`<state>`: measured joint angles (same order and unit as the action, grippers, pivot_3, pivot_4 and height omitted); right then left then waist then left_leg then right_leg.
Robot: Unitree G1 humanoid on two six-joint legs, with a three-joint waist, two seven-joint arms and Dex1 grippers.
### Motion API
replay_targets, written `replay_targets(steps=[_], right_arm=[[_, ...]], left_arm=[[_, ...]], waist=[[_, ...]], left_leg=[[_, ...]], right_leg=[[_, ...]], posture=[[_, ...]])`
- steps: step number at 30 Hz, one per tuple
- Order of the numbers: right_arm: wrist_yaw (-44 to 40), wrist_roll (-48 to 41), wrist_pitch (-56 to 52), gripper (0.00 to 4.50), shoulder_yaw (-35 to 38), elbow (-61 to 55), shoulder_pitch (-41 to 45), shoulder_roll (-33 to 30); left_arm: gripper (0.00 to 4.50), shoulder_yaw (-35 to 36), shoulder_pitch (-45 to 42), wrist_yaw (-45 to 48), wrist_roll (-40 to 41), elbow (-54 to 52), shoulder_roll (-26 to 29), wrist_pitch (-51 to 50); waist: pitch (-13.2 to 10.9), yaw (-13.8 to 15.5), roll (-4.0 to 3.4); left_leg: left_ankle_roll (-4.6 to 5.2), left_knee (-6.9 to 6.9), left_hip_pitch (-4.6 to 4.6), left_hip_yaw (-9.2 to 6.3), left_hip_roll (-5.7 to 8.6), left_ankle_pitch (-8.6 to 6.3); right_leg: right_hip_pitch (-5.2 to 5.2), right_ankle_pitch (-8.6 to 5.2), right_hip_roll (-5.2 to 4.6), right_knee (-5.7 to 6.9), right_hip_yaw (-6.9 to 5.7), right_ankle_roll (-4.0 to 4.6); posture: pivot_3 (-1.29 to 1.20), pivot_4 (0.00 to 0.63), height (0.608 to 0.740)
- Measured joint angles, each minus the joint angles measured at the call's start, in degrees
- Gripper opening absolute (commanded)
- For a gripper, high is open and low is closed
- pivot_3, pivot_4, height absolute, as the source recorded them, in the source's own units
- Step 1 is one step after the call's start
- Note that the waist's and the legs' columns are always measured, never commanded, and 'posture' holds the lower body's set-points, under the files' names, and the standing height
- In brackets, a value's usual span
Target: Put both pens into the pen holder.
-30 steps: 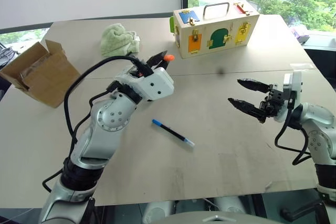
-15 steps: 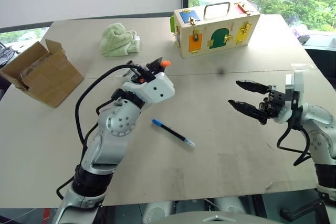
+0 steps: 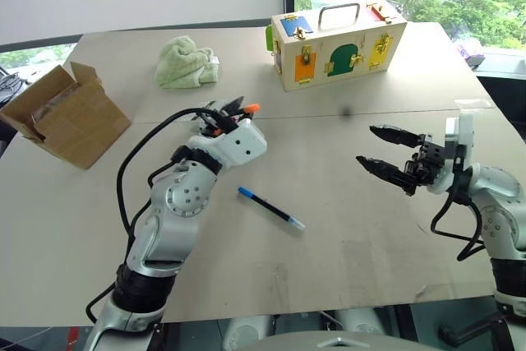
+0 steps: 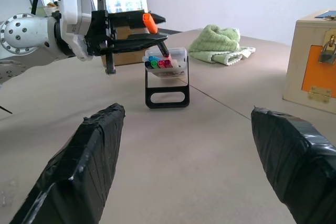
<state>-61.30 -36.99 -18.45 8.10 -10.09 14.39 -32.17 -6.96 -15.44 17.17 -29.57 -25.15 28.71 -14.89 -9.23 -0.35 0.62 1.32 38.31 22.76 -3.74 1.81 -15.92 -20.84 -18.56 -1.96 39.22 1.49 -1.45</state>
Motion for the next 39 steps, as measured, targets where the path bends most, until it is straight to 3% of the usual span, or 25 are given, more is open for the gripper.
replay_targets(steps=[4,6,12,17,23,28,31,33,34,35,39], right_arm=[[-0.06,1.46,1.26,4.12,-1.14,0.00,0.00,0.19],[-0.05,2.08,1.51,4.12,-1.57,0.00,-0.01,0.19],[1.80,8.93,3.40,4.12,-5.87,-0.51,-0.93,-0.61],[6.65,16.06,3.54,4.12,-13.17,-5.83,-2.38,0.72],[8.05,17.58,1.09,4.12,-16.70,-10.07,-2.87,0.61],[7.81,21.30,1.81,4.12,-22.17,-10.78,-4.31,-0.01],[7.98,23.82,3.96,4.12,-24.08,-9.61,-3.93,0.52],[8.27,25.42,4.61,4.12,-25.51,-8.30,-3.25,1.56],[8.30,25.55,4.84,4.12,-25.64,-8.14,-3.26,1.76],[8.18,26.15,5.58,4.12,-26.55,-7.02,-2.40,2.59],[7.88,28.32,9.20,4.12,-28.42,-3.12,-0.21,4.50]], left_arm=[[3.94,1.28,0.04,-0.79,-1.83,1.72,0.60,-0.60],[4.43,2.00,0.03,-1.16,-2.39,1.91,0.60,-0.98],[4.43,2.31,-0.06,-1.13,-2.75,2.08,0.06,-1.09],[4.43,2.43,-0.09,-1.05,0.20,2.08,-4.04,-2.23],[4.43,4.32,-0.26,-1.24,3.16,2.08,-6.23,-2.94],[4.43,11.87,-1.80,-0.02,22.00,-1.51,-17.26,-3.58],[4.43,15.95,1.59,9.75,36.59,-6.87,-12.60,-9.53],[4.43,19.58,7.32,17.84,44.67,-10.03,-3.75,-15.78],[4.43,20.25,8.32,19.20,45.81,-10.38,-2.02,-16.85],[4.43,23.58,12.13,23.73,50.60,-12.10,3.81,-20.87],[4.43,33.75,19.65,32.53,59.78,-14.81,15.74,-27.69]], waist=[[0.00,0.02,0.00],[0.00,0.02,0.00],[0.00,0.03,0.00],[0.00,-0.07,0.00],[0.00,-0.08,0.00],[0.02,0.02,0.08],[0.02,-0.99,0.07],[0.00,-1.61,0.08],[0.00,-1.63,0.08],[-0.03,-1.91,0.11],[-0.10,-1.56,0.14]], left_leg=[[-0.01,0.01,0.00,0.00,0.01,0.01],[-0.02,0.01,0.00,0.00,0.01,0.01],[-0.03,0.01,0.00,0.00,0.01,0.02],[-0.05,0.02,0.05,0.04,0.01,0.03],[-0.06,0.11,0.07,0.05,0.01,0.03],[-0.06,0.25,0.10,0.05,0.01,0.03],[-0.11,0.19,-0.04,0.14,-0.04,0.06],[-0.25,0.11,-0.03,0.11,-0.06,0.14],[-0.26,0.11,-0.03,0.10,-0.07,0.15],[-0.27,0.10,-0.03,0.11,-0.09,0.16],[-0.26,0.13,-0.05,0.00,-0.05,0.15]], right_leg=[[0.00,0.00,-0.01,0.00,0.00,0.00],[0.00,0.00,-0.01,0.00,-0.01,0.00],[-0.02,0.00,-0.01,0.02,0.00,0.00],[-0.16,0.00,-0.01,0.16,0.05,0.00],[-0.22,0.00,-0.01,0.32,0.05,0.00],[-0.22,0.00,-0.03,0.41,0.04,0.00],[-0.24,0.00,0.05,0.54,0.15,0.00],[-0.36,-0.01,0.08,0.62,0.15,0.01],[-0.37,-0.01,0.08,0.61,0.15,0.01],[-0.40,-0.01,0.11,0.65,0.17,0.02],[-0.37,-0.01,0.05,0.63,0.06,0.02]], posture=[[0.00,0.150,0.740],[0.00,0.150,0.740],[0.00,0.150,0.740],[0.00,0.150,0.740],[0.00,0.150,0.740],[0.00,0.150,0.740],[0.00,0.150,0.740],[0.00,0.150,0.740],[0.00,0.150,0.740],[0.00,0.150,0.740],[0.00,0.150,0.740]])
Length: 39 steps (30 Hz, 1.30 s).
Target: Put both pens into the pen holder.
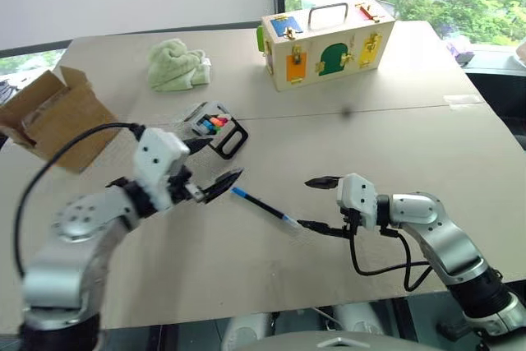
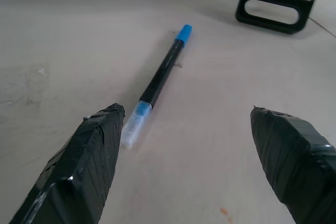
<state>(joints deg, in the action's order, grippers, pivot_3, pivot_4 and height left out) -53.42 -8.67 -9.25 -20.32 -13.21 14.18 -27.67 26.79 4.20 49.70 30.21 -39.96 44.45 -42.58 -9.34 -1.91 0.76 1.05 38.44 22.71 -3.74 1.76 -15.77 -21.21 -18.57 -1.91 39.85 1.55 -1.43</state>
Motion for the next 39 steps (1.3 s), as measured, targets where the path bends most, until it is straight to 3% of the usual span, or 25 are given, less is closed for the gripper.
replay_targets(steps=[4,8,12,16,19,20,23,29,34,39], right_arm=[[-1.09,1.02,3.00,4.12,-2.11,3.74,0.65,1.84],[-2.18,1.74,4.90,4.12,-3.44,6.66,1.02,2.69],[-2.34,3.73,7.88,4.12,-4.57,9.37,1.36,3.28],[-2.18,4.77,10.03,3.03,-4.68,11.01,1.72,3.44],[-1.24,5.08,13.61,1.75,-4.12,14.13,2.34,4.02],[-1.15,5.21,14.35,1.11,-3.94,14.75,2.34,4.14],[-1.04,5.29,14.90,0.04,-3.77,15.45,2.48,4.42],[0.28,4.98,15.04,0.00,-1.80,16.92,2.68,5.39],[1.34,-1.27,12.01,0.00,4.07,15.65,2.45,7.00],[1.22,-12.00,6.45,0.00,8.59,8.30,0.25,9.45]], left_arm=[[4.43,7.69,10.69,5.95,2.65,-1.94,6.64,-3.49],[4.43,10.17,21.12,9.65,2.75,-4.84,7.16,-3.62],[4.43,12.12,23.38,9.91,3.88,-7.73,5.24,-2.32],[4.50,13.72,24.05,9.73,6.09,-9.57,4.21,-1.99],[4.50,16.25,27.86,10.52,8.14,-12.28,3.85,-2.01],[4.50,16.58,28.78,10.49,7.87,-12.27,3.85,-1.80],[4.50,16.99,29.67,10.48,7.12,-12.24,3.86,-0.99],[4.50,16.21,26.89,7.28,8.08,-11.71,1.78,0.69],[4.50,4.99,16.56,-4.30,17.77,-10.19,-11.45,-0.06],[4.50,0.03,4.61,-13.86,25.67,-2.56,-18.97,0.24]], waist=[[-0.04,0.06,-0.06],[-0.06,0.09,-0.07],[-0.06,0.34,-0.08],[-0.04,0.33,-0.05],[-0.04,0.15,-0.05],[-0.04,0.12,-0.05],[-0.04,0.14,-0.04],[-0.04,0.16,-0.05],[-0.04,0.52,-0.01],[-0.02,1.08,-0.06]], left_leg=[[0.00,-0.03,-0.02,0.04,0.03,0.00],[0.01,-0.08,-0.01,0.03,0.01,-0.01],[0.02,-0.09,-0.02,0.01,0.00,-0.02],[0.02,-0.08,-0.04,0.01,0.00,-0.02],[0.02,-0.09,-0.05,0.03,0.00,-0.02],[0.02,-0.09,-0.05,0.02,0.00,-0.02],[0.04,-0.09,-0.06,0.02,0.00,-0.03],[0.04,-0.09,-0.08,0.02,0.00,-0.03],[0.14,-0.02,-0.03,0.02,0.01,-0.09],[0.17,-0.03,-0.05,-0.01,-0.02,-0.10]], right_leg=[[-0.01,0.00,-0.05,-0.05,0.05,0.00],[-0.01,-0.01,-0.05,-0.08,0.03,0.01],[0.00,0.00,-0.05,-0.04,0.00,0.03],[0.00,0.02,-0.05,-0.04,0.01,0.05],[0.00,0.02,-0.05,-0.04,0.02,0.06],[0.00,0.02,-0.04,-0.03,0.01,0.06],[0.02,0.02,-0.04,-0.03,0.01,0.06],[0.03,0.03,-0.04,-0.03,0.02,0.07],[0.05,0.04,-0.05,0.02,0.01,0.05],[0.04,0.04,0.00,0.07,-0.02,0.05]], posture=[[0.00,0.150,0.740],[0.00,0.150,0.740],[0.00,0.150,0.740],[0.00,0.150,0.740],[0.00,0.150,0.740],[0.00,0.150,0.740],[0.00,0.150,0.740],[0.00,0.150,0.740],[0.00,0.150,0.740],[0.00,0.150,0.740]])
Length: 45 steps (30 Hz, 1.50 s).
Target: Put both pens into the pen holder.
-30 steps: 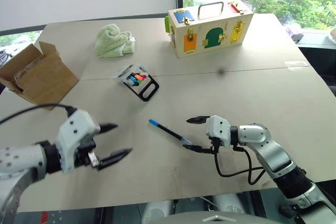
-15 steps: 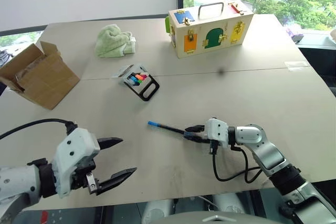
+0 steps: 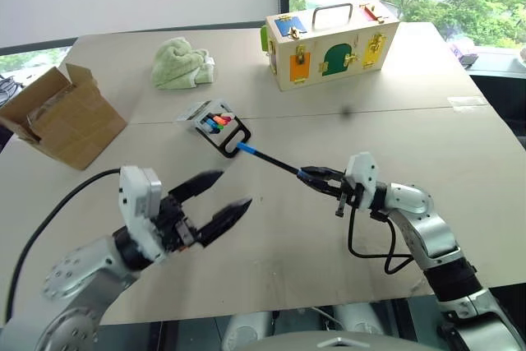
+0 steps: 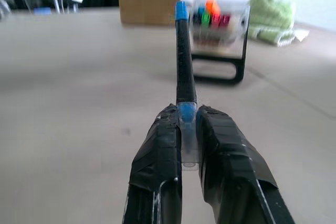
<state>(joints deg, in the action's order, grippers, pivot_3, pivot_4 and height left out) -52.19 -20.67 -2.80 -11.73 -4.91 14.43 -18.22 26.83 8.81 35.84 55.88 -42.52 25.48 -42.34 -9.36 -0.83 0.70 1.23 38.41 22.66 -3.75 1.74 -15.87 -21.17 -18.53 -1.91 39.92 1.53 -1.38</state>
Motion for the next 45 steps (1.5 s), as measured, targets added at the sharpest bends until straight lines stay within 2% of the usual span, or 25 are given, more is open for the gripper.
replay_targets(steps=[5,12,15,17,19,21,23,25,27,29,30,32,34,37,38,40,45], right_arm=[[1.19,-8.52,-5.21,0.00,2.93,-5.80,0.30,2.75],[-0.15,-10.26,-7.23,0.00,3.34,-6.70,0.86,1.54],[-0.17,-10.27,-7.43,0.00,3.35,-6.70,1.40,1.43],[-0.18,-10.26,-7.53,0.00,3.37,-6.70,1.72,1.25],[-0.25,-10.94,-8.06,0.00,3.48,-6.84,2.27,1.28],[-0.39,-12.00,-9.43,1.04,3.54,-7.61,2.31,1.11],[-0.72,-13.38,-12.36,1.82,3.53,-8.15,2.31,-0.12],[-0.85,-13.64,-14.49,2.83,3.53,-8.17,2.28,-1.07],[0.00,-12.94,-14.34,3.30,3.63,-8.17,2.21,-1.17],[0.03,-12.19,-14.08,4.20,5.02,-8.15,1.09,-3.44],[-0.10,-12.10,-14.07,4.35,5.69,-8.12,0.58,-4.19],[-1.33,-11.59,-12.98,4.35,8.32,-7.49,-1.73,-7.38],[-3.19,-11.26,-11.96,4.35,10.84,-6.27,-3.12,-10.79],[-4.76,-11.29,-11.57,4.35,13.08,-5.55,-3.37,-13.15],[-6.56,-11.43,-11.19,4.35,14.17,-5.18,-3.35,-15.01],[-8.43,-12.41,-10.84,4.35,16.30,-5.07,-3.09,-16.41],[-10.58,-13.96,-10.69,4.35,16.89,-5.25,-1.24,-16.39]], left_arm=[[4.50,-2.68,-12.98,-5.90,6.23,10.33,-6.16,1.89],[4.50,-7.93,-21.56,-7.51,7.06,16.20,-9.25,4.52],[3.69,-9.76,-22.17,-7.40,7.10,16.24,-9.43,5.05],[2.88,-10.59,-22.07,-7.38,7.10,16.24,-9.42,5.37],[1.83,-11.63,-21.72,-7.39,6.65,16.25,-9.42,5.51],[0.95,-11.75,-21.59,-7.48,6.18,16.26,-9.38,5.68],[0.07,-12.21,-22.32,-7.78,5.91,16.25,-9.38,6.30],[0.00,-12.70,-23.88,-8.42,4.91,16.23,-9.22,7.13],[0.00,-13.73,-25.39,-8.69,3.13,16.22,-8.68,7.76],[0.00,-16.79,-28.30,-8.41,-2.67,15.69,-5.97,9.23],[0.00,-17.10,-28.63,-8.38,-3.66,15.41,-5.55,9.65],[0.00,-20.44,-29.18,-8.19,-11.74,14.41,-2.85,13.17],[0.00,-25.20,-29.28,-8.67,-24.03,14.42,0.90,18.77],[0.00,-29.31,-29.31,-10.24,-36.53,14.77,3.96,25.14],[0.00,-32.72,-29.28,-11.85,-47.79,15.09,8.67,30.02],[0.00,-34.19,-29.12,-14.23,-58.18,15.22,11.11,33.62],[0.00,-34.90,-26.50,-19.53,-71.12,17.27,10.91,38.05]], waist=[[0.04,0.04,0.07],[0.05,-0.15,0.09],[0.05,-0.20,0.09],[0.05,-0.12,0.09],[0.05,-0.10,0.09],[0.04,-0.08,0.09],[0.04,-0.01,0.10],[0.04,0.06,0.10],[0.04,0.05,0.10],[0.04,0.24,0.11],[0.04,0.24,0.11],[0.03,0.19,0.11],[0.02,0.12,0.11],[0.01,-0.14,0.11],[-0.01,-0.15,0.08],[-0.05,-0.03,0.01],[-0.05,0.19,0.02]], left_leg=[[-0.16,0.08,0.00,0.02,0.07,0.10],[-0.18,0.07,0.09,0.06,0.05,0.12],[-0.18,0.07,0.09,0.07,0.04,0.12],[-0.19,0.07,0.09,0.07,0.04,0.12],[-0.18,0.07,0.09,0.07,0.04,0.12],[-0.18,0.07,0.09,0.07,0.04,0.12],[-0.18,0.07,0.09,0.06,0.04,0.12],[-0.18,0.08,0.09,0.06,0.05,0.12],[-0.18,0.08,0.10,0.06,0.05,0.12],[-0.18,0.07,0.13,0.05,0.08,0.12],[-0.18,0.08,0.13,0.05,0.10,0.12],[-0.17,0.06,0.14,0.11,0.11,0.11],[-0.17,0.03,0.14,0.16,0.10,0.11],[-0.16,-0.02,0.09,0.21,0.04,0.11],[-0.15,-0.08,0.08,0.21,0.02,0.11],[-0.02,-0.09,0.08,0.21,0.01,0.03],[0.07,-0.06,0.12,0.21,0.01,-0.02]], right_leg=[[0.01,0.01,-0.02,-0.02,0.02,-0.01],[-0.05,0.00,0.03,-0.05,0.08,-0.01],[-0.05,0.00,0.03,-0.05,0.09,-0.01],[-0.05,0.00,0.03,-0.05,0.08,-0.01],[-0.05,0.00,0.03,-0.05,0.09,-0.01],[-0.05,0.00,0.03,-0.05,0.09,-0.01],[-0.04,0.00,0.02,-0.07,0.08,-0.01],[-0.03,0.00,0.02,-0.06,0.07,-0.01],[-0.04,0.00,0.02,-0.05,0.07,-0.01],[-0.03,0.00,0.03,-0.08,0.05,-0.01],[-0.02,0.00,0.00,-0.09,0.06,-0.01],[-0.03,0.00,0.00,-0.14,0.12,-0.01],[-0.04,0.00,0.03,-0.14,0.15,-0.01],[-0.05,0.00,0.09,-0.11,0.23,-0.01],[-0.05,0.00,0.12,-0.11,0.24,-0.01],[-0.06,0.00,0.11,-0.11,0.24,-0.01],[-0.07,0.00,0.05,-0.13,0.22,-0.01]], posture=[[0.00,0.150,0.740],[0.00,0.150,0.740],[0.00,0.150,0.740],[0.00,0.150,0.740],[0.00,0.150,0.740],[0.00,0.150,0.740],[0.00,0.150,0.740],[0.00,0.150,0.740],[0.00,0.150,0.740],[0.00,0.150,0.740],[0.00,0.150,0.740],[0.00,0.150,0.740],[0.00,0.150,0.740],[0.00,0.150,0.740],[0.00,0.150,0.740],[0.00,0.150,0.740],[0.00,0.150,0.740]])
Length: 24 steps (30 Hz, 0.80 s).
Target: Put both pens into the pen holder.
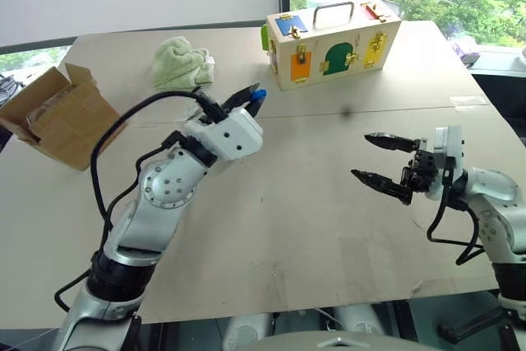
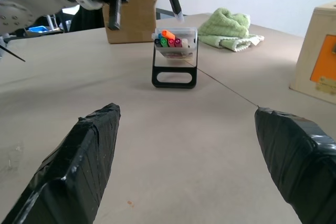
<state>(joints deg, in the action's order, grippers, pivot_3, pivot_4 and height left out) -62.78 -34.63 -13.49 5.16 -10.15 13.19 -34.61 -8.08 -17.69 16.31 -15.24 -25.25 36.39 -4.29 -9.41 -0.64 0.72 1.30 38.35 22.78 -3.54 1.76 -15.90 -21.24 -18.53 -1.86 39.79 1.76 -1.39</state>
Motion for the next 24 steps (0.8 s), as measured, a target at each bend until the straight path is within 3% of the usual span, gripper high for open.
replay_targets(steps=[6,15,23,24], right_arm=[[-0.67,0.01,-0.11,4.35,-0.44,0.30,1.97,0.97],[-1.94,0.71,1.21,4.35,-0.85,2.53,2.04,2.02],[-1.57,1.15,1.70,4.47,-0.82,2.49,0.89,2.54],[-1.40,1.20,1.71,4.47,-0.82,2.49,0.78,2.56]], left_arm=[[0.00,-0.17,2.38,-1.77,-4.93,4.56,-1.30,4.25],[0.00,1.72,0.78,-3.08,-5.72,13.05,-2.33,8.97],[3.49,3.19,-2.90,-5.75,-6.55,22.01,-2.30,14.35],[4.15,3.59,-2.90,-6.50,-7.10,22.04,-2.26,14.77]], waist=[[-0.01,0.09,0.01],[0.00,0.11,0.01],[0.00,-0.11,0.01],[0.00,-0.07,0.01]], left_leg=[[0.00,0.01,0.03,-0.04,0.00,0.00],[-0.03,0.02,0.03,-0.05,0.01,0.02],[-0.20,0.03,0.06,-0.02,0.02,0.12],[-0.20,0.03,0.06,-0.02,0.02,0.12]], right_leg=[[-0.01,0.00,-0.03,0.01,-0.07,0.00],[-0.02,0.00,-0.05,0.03,-0.10,0.00],[-0.07,0.00,-0.05,0.05,-0.05,0.00],[-0.07,0.00,-0.05,0.05,-0.05,0.00]], posture=[[0.00,0.150,0.740],[0.00,0.150,0.740],[0.00,0.150,0.740],[0.00,0.150,0.740]])
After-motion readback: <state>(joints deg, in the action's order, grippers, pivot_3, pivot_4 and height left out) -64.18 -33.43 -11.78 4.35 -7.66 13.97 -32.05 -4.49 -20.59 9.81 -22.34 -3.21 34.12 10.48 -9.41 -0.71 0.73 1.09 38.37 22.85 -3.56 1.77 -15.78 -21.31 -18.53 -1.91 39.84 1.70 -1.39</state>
